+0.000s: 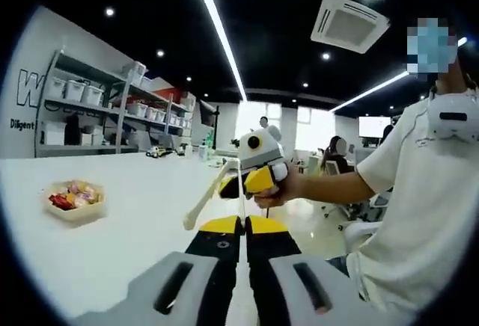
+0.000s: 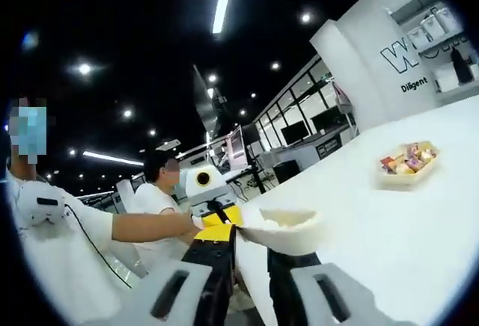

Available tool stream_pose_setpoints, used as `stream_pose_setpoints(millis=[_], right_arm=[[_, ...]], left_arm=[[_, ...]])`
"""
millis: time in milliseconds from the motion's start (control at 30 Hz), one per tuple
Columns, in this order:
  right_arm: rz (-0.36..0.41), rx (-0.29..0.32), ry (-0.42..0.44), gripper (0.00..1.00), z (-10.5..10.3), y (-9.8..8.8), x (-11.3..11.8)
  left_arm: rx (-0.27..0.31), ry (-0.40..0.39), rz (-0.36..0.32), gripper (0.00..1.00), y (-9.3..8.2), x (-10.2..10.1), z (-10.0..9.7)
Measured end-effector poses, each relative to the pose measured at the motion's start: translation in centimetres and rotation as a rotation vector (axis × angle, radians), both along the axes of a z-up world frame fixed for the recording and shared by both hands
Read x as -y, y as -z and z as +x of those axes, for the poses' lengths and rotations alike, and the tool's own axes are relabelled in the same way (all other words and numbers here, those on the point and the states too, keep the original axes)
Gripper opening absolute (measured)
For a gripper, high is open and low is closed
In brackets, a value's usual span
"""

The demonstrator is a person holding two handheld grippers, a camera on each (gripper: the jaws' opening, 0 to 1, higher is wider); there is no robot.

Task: Place the target food into the container with the food tongs after gripping and lifting it, then release it inside without dropping or visibly crushing the food.

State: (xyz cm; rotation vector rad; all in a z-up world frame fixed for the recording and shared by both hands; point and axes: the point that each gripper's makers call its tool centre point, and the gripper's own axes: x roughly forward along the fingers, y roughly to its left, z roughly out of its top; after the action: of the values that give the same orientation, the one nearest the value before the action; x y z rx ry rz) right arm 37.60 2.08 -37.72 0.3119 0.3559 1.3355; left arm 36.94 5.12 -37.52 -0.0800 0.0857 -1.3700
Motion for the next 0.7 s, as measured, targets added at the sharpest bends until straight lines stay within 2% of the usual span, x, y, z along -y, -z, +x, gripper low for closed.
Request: stream_pose_setpoints(millis=[33, 333, 467, 533, 700], right_arm=[[-0.014, 0.039, 0.001, 0.09, 0.1, 0.1, 0.1], [-0.042, 0.066, 0.048, 0.1, 0.8, 1.2, 1.4], [-0.052, 0.06, 0.057, 0.1, 1.1, 1.4, 1.8], [-0.08, 0.068, 0.073, 0.11, 1.4, 1.8, 2.1], [-0.08, 0.057, 0.09, 0.15, 1.8, 2.6, 2.4]], left_arm=[[-0.001, 0.002, 0.002, 0.01, 0.0, -0.1, 0.0], [0.015, -0.013, 0.037, 0.01, 0.3, -0.9, 0.0], [0.012, -0.017, 0.047, 0.01, 0.6, -1.1, -0.2], [0.013, -0.019, 0.056, 0.01, 0.8, -1.3, -0.2], [0.016, -0.017, 0.063, 0.02, 0.9, -1.2, -0.3]])
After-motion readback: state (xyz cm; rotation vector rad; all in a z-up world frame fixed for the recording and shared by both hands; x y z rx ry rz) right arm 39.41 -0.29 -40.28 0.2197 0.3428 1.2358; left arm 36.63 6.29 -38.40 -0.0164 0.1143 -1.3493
